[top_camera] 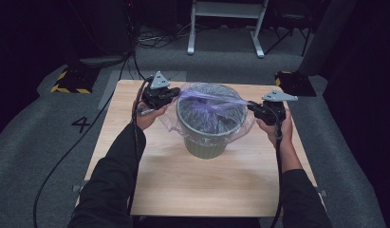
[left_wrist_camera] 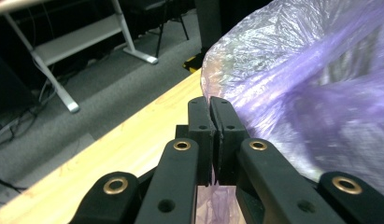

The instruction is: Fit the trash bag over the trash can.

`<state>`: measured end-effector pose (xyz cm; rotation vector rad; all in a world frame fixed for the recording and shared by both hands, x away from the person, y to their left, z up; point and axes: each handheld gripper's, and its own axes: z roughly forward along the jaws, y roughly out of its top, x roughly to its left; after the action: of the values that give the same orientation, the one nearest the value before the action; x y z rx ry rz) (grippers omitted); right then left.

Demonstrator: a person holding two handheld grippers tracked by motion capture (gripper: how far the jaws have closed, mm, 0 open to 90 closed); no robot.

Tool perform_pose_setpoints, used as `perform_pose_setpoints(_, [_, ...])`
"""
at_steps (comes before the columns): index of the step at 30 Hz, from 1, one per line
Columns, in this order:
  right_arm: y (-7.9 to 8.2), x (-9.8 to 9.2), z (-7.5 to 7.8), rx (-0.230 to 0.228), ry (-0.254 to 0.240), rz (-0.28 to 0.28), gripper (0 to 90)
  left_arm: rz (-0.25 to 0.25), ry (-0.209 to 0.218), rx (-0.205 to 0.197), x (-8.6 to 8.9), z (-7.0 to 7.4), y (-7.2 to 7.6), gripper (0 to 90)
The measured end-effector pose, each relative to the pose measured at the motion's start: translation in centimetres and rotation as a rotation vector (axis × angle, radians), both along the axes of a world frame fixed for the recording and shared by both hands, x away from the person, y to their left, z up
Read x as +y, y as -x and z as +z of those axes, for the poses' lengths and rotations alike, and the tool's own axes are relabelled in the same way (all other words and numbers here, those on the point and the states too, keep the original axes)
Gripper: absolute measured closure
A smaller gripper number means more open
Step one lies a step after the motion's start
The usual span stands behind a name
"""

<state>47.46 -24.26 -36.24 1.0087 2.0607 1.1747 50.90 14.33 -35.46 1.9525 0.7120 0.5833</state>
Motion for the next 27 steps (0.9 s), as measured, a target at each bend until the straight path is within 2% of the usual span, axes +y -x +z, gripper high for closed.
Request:
perform_pose_setpoints(2, [-0.4,0.1,-0.4,0.013,-0.018,-0.009,87.1,0.005,-0.015,0.008,-0.2,-0.4,-0.4,87.8])
perform_pose_setpoints(6, [-1.2,0.6,-1.0,0.027,-0.053,-0.015,87.1,0.02,-0.017,0.023,-0.4,-0.9,-1.0,87.9])
perform_pose_setpoints(9, [-1.7,0.9,-1.3,0.037,-0.059,-0.022,87.2,0.011,0.016,0.05,-0.4,-1.3,-1.5,87.9])
perform_pose_setpoints(12, [-2.4,1.1,-1.7,0.056,-0.082,-0.02,87.2,0.026,-0.008,0.08,-0.7,-2.0,-2.2,88.2])
perform_pose_setpoints(14, [-2.7,1.1,-1.9,0.064,-0.078,-0.021,87.2,0.037,-0.018,0.106,-0.9,-2.5,-2.5,88.3])
perform_pose_setpoints(17, [-3.3,1.1,-2.6,0.107,-0.07,-0.029,87.1,0.051,-0.042,0.138,-1.1,-3.2,-3.0,88.2])
perform_pose_setpoints(19, [-3.4,1.2,-3.1,0.126,-0.068,-0.025,87.1,0.042,-0.03,0.161,-1.1,-3.7,-3.1,88.1])
perform_pose_setpoints(22, [-3.3,1.2,-3.7,0.146,-0.057,-0.01,87.0,0.039,-0.04,0.164,-1.0,-4.5,-2.9,88.1])
perform_pose_setpoints(23, [-3.3,1.1,-3.9,0.15,-0.054,-0.009,86.8,0.037,-0.041,0.178,-0.9,-4.9,-2.9,88.0])
perform_pose_setpoints(27, [-3.0,0.8,-4.6,0.165,-0.057,0.0,86.3,0.014,-0.016,0.188,-0.6,-5.6,-2.3,88.4])
